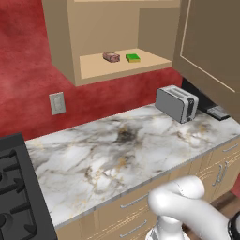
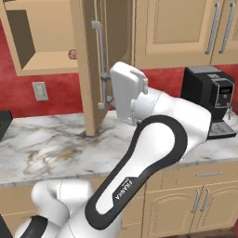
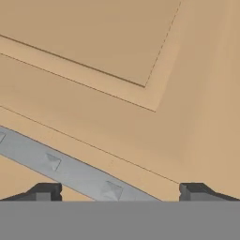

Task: Pick up the sponge and bar soap from the sink, and place them back in the cabinet, and close the cabinet door.

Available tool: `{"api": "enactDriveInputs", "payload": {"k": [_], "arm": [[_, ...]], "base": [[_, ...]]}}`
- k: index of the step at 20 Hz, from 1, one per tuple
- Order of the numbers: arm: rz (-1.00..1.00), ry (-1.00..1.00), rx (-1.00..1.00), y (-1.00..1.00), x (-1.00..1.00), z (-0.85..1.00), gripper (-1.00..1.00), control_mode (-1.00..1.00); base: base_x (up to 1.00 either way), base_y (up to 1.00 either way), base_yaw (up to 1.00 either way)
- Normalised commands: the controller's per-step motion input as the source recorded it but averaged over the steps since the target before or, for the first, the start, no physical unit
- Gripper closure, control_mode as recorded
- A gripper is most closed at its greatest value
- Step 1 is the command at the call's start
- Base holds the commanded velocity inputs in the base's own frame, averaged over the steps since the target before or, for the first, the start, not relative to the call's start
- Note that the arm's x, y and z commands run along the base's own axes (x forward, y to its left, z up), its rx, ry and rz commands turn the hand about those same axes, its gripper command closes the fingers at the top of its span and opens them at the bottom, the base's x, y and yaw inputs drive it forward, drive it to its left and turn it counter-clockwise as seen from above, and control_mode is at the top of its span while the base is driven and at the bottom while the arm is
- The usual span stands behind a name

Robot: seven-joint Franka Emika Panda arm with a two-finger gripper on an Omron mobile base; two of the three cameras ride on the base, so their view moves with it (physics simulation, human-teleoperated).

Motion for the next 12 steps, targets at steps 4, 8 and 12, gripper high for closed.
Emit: {"api": "enactDriveInputs", "payload": {"k": [4,8,12], "arm": [[0.00,0.00,0.00,0.67,0.08,0.00,-1.00,-1.00],[0.00,0.00,0.00,0.65,0.15,0.00,-1.00,-1.00],[0.00,0.00,0.00,0.65,0.22,0.00,-1.00,-1.00]], "base": [[0.00,0.00,0.00],[0.00,0.00,0.00],[0.00,0.00,0.00]]}}
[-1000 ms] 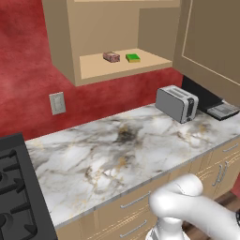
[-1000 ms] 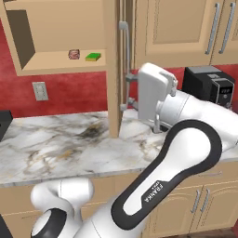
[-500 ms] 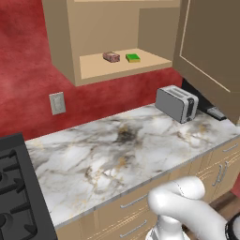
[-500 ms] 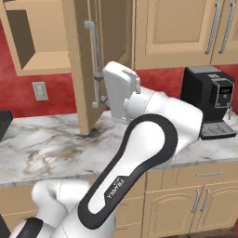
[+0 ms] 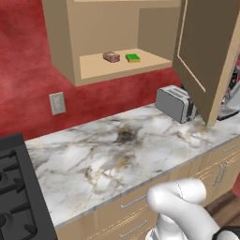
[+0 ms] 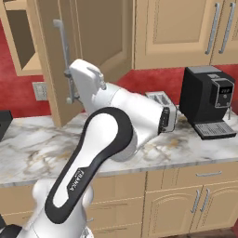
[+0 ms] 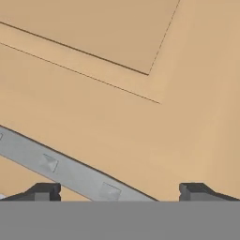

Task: Pick up the sponge and bar soap from the sink, and place them back in the cabinet, and close the cabinet door.

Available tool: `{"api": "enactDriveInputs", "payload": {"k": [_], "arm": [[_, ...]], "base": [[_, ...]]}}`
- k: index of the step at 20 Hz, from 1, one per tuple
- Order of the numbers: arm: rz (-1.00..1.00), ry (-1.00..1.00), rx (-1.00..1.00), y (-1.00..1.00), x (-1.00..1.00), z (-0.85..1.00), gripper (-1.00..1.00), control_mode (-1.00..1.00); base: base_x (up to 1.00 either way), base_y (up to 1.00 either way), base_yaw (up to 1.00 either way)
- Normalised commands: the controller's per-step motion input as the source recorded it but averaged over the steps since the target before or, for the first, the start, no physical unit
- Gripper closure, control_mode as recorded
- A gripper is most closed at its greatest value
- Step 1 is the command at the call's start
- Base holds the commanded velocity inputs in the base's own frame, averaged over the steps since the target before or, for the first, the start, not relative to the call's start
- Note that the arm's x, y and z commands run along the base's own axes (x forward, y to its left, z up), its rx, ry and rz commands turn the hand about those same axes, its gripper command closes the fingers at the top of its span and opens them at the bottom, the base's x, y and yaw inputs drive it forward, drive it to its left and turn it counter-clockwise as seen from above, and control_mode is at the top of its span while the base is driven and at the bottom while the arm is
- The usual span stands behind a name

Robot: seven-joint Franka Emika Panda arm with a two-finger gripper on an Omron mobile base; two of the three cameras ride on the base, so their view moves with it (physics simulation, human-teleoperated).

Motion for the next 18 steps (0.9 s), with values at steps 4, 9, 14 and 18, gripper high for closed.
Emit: {"api": "enactDriveInputs", "payload": {"k": [4,9,14,18], "arm": [[0.00,0.00,0.00,0.64,0.26,0.00,-1.00,-1.00],[0.00,0.00,0.00,0.58,0.32,0.00,-1.00,-1.00],[0.00,0.01,0.00,0.57,0.44,0.04,-1.00,-1.00],[-0.01,0.08,0.00,0.66,0.54,0.12,-1.00,-1.00]], "base": [[0.00,0.00,0.00],[0.00,0.00,0.00],[0.00,0.00,0.00],[0.00,0.00,0.00]]}}
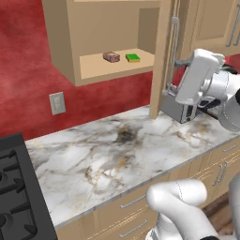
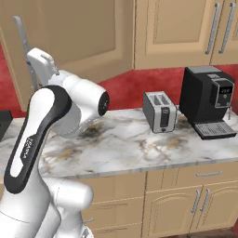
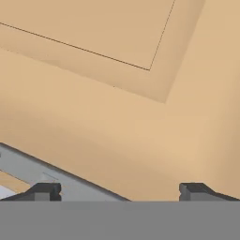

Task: Pick up the sponge and bar soap from the sink, and place them back in the cabinet, and close the cabinet door.

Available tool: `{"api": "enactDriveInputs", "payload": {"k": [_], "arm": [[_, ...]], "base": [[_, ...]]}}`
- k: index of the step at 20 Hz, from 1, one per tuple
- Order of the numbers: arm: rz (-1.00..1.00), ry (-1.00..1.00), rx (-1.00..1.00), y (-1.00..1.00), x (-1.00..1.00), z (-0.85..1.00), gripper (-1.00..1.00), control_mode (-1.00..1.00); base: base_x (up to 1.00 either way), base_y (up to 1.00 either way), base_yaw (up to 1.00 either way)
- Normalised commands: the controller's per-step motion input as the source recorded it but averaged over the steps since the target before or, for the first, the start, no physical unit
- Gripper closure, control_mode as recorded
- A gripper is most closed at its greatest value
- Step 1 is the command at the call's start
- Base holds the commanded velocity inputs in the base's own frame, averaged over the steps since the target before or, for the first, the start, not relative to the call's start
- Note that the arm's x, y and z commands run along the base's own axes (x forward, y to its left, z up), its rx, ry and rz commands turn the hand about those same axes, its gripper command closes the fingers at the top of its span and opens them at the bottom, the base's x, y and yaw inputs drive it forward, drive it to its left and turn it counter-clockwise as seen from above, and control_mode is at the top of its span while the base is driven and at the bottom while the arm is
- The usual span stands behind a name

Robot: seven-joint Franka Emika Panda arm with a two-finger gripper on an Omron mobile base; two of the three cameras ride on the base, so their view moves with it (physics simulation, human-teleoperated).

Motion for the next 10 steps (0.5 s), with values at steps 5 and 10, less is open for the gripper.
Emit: {"api": "enactDriveInputs", "payload": {"k": [5,10], "arm": [[-0.02,0.09,0.00,0.60,0.63,0.11,-1.00,-1.00],[-0.03,0.11,0.00,0.55,0.69,0.06,-1.00,-1.00]], "base": [[0.00,0.00,0.00],[0.00,0.00,0.00]]}}
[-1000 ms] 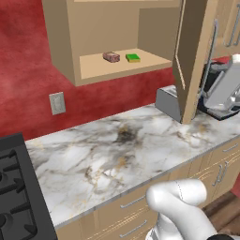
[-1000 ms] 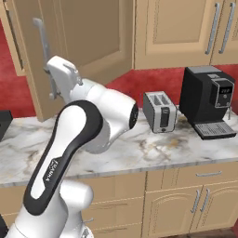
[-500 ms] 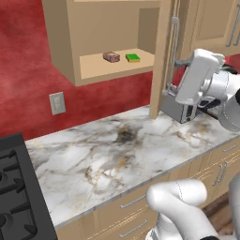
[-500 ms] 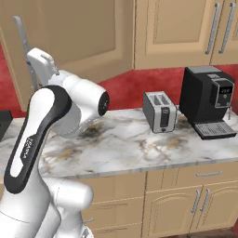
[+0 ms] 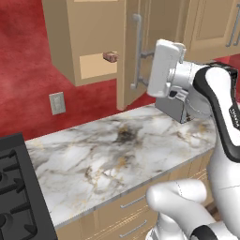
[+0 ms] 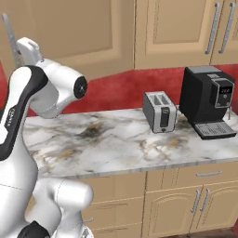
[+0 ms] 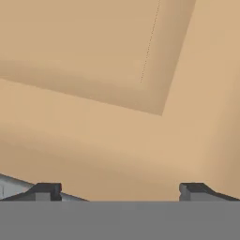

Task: Pick up the sponge and bar soap from the sink, and place them back in the cabinet, and close the cabinet door.

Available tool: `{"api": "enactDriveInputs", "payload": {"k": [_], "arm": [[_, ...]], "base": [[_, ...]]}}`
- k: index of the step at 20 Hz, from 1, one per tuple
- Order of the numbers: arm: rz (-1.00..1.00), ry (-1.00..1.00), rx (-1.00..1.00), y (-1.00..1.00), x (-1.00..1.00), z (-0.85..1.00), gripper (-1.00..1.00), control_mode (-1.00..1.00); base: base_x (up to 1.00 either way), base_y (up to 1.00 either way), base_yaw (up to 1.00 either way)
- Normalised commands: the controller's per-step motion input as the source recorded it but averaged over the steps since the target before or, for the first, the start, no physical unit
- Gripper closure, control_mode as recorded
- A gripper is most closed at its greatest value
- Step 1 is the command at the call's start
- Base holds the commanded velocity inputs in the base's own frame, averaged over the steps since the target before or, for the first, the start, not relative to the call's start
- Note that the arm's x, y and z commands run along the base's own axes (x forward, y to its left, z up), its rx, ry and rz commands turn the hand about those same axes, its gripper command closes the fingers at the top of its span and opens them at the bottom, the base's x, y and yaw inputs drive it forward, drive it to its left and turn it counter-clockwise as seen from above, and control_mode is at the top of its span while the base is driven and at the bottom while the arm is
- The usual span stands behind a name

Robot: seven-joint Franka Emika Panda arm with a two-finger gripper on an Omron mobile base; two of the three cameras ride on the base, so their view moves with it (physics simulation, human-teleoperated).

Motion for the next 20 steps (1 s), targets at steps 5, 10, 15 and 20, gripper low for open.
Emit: {"api": "enactDriveInputs", "payload": {"k": [5,10,15,20], "arm": [[-0.02,0.11,0.00,0.57,0.66,0.01,-1.00,-1.00],[-0.03,0.09,0.00,0.55,0.66,0.01,-1.00,-1.00],[-0.04,0.07,0.00,0.51,0.64,0.01,-1.00,-1.00],[-0.09,0.03,0.00,0.43,0.56,0.00,-1.00,-1.00]], "base": [[0.00,0.00,0.00],[0.00,0.00,0.00],[0.00,0.00,0.00],[0.00,0.00,0.00]]}}
